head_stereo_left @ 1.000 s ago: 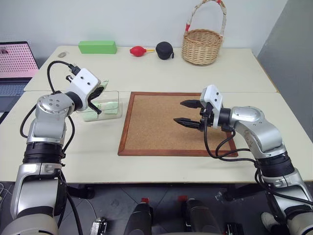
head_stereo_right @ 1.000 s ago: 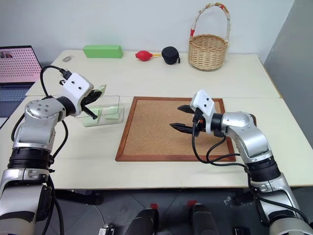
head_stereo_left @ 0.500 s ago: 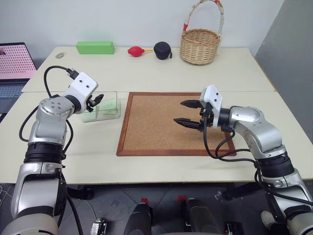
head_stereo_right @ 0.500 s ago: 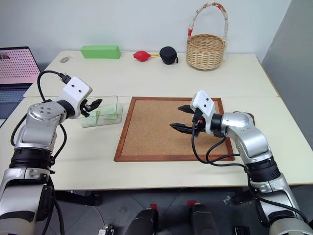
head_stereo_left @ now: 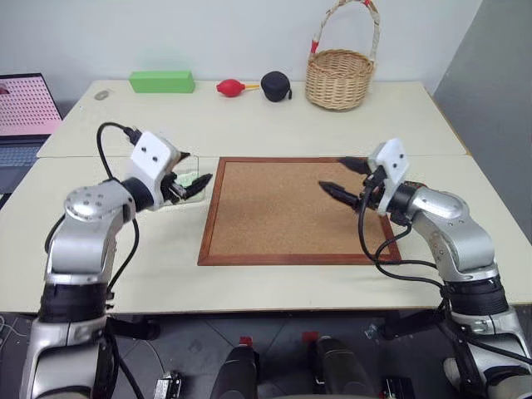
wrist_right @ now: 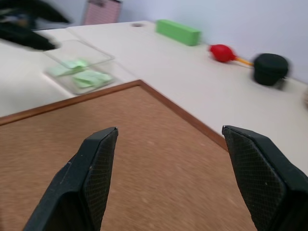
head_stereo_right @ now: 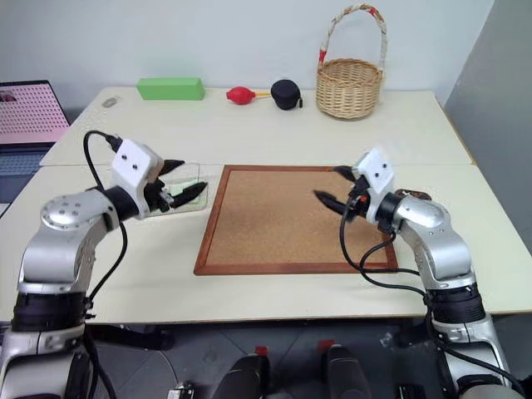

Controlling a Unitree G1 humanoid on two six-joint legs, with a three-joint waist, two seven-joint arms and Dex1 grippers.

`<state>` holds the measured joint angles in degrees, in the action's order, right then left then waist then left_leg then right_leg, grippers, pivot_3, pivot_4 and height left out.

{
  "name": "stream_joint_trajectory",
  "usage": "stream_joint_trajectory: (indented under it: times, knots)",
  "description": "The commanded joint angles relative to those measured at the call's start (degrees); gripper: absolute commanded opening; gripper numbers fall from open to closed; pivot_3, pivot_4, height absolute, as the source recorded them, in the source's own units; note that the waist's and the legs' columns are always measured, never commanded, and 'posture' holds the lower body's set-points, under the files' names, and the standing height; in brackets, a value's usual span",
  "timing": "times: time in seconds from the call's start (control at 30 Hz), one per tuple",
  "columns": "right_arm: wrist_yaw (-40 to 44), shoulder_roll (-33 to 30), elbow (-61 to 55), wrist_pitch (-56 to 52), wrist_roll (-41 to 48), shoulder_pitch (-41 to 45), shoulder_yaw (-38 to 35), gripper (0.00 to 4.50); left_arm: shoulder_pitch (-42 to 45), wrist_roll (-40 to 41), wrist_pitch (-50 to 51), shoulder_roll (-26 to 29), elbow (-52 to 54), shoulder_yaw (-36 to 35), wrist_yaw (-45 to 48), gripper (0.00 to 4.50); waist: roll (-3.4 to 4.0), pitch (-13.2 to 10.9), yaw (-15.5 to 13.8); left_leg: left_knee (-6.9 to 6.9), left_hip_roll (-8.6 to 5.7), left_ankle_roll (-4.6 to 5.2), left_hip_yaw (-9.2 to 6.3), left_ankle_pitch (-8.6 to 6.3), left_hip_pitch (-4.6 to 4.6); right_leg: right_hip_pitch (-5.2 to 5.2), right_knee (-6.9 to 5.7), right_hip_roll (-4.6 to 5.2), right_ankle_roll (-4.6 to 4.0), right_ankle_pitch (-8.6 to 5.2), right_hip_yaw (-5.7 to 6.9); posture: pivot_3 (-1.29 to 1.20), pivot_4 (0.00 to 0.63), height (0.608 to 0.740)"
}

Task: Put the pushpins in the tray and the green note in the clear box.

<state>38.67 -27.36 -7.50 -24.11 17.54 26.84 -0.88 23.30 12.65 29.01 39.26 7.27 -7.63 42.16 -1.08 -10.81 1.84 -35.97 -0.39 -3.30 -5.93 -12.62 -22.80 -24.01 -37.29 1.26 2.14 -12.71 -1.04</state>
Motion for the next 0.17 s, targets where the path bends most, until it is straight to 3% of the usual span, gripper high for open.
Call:
stream_joint_trajectory:
  times: [0.03,0.17]
  knots:
    - [-0.3,-0.5,-4.6,3.1,0.2,-6.9,-2.2,3.66,-3.0,4.8,2.4,-2.7,7.8,-3.0,-1.8,3.47,-0.02,0.0,0.0,0.00,0.01,0.00,0.00,0.00,0.00,0.00,0.01,0.00,0.00,0.00,0.01,0.00,0.150,0.740]
    - [1.4,-1.3,-5.0,4.6,-0.1,-11.0,-1.3,3.66,-5.0,6.7,3.9,-3.6,10.0,-2.7,-2.2,3.47,-0.02,0.0,0.0,-0.04,-0.01,0.00,0.04,0.00,0.01,0.01,-0.02,-0.01,0.00,0.01,-0.02,0.00,0.150,0.740]
